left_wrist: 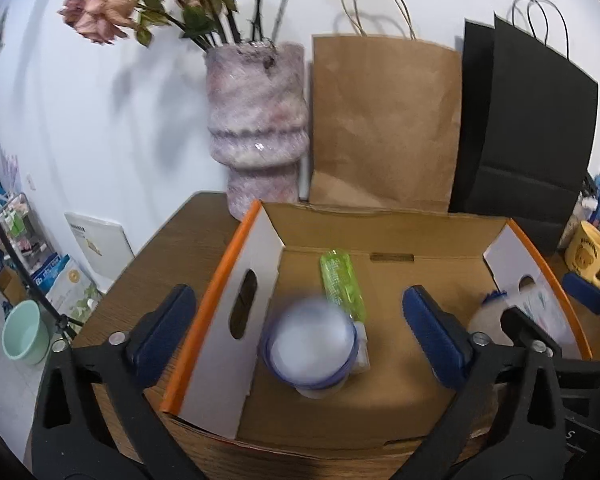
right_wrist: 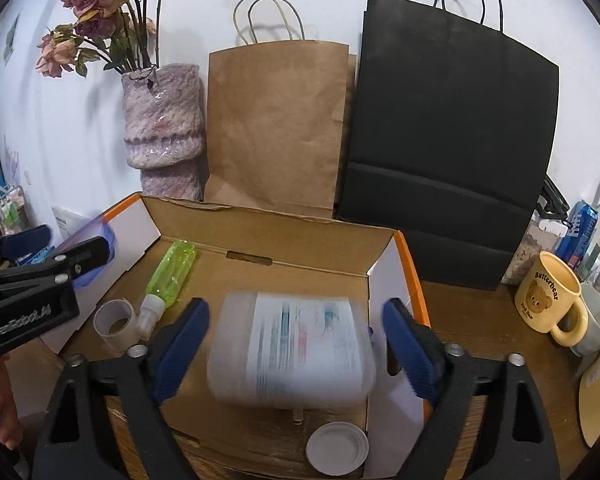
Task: Organize rigid objects
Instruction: 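Lower the jar lid and white bottle into the box and open both grippers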
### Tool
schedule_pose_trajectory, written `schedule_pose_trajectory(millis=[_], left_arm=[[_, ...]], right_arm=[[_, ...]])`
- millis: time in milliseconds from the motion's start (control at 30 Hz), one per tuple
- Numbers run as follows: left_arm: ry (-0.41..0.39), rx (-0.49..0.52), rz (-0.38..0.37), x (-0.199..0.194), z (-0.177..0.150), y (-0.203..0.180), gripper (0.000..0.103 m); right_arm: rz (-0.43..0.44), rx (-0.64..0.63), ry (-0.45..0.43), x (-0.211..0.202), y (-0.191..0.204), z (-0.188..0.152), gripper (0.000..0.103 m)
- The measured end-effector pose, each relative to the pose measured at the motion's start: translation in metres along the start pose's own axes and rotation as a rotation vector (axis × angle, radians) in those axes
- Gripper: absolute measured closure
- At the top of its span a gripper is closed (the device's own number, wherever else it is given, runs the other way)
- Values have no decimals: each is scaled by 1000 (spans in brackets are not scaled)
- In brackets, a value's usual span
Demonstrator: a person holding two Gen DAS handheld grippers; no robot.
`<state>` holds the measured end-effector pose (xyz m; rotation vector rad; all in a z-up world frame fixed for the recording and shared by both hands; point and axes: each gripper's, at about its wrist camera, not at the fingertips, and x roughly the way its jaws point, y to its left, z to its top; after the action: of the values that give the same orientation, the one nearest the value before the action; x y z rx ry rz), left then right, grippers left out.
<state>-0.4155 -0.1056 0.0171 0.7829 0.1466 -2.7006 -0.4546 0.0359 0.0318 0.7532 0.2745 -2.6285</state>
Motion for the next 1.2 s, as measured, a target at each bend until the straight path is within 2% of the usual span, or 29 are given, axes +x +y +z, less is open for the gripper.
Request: schedule_pose_trajectory(millis=[700, 1200], left_arm=[[-22, -45, -14, -12, 4, 9, 0], [-54, -53, -27, -43, -4, 15, 0]], right_arm=[[-7, 0, 26, -3, -1, -2, 9], [-20, 3, -15, -44, -9, -10, 9]])
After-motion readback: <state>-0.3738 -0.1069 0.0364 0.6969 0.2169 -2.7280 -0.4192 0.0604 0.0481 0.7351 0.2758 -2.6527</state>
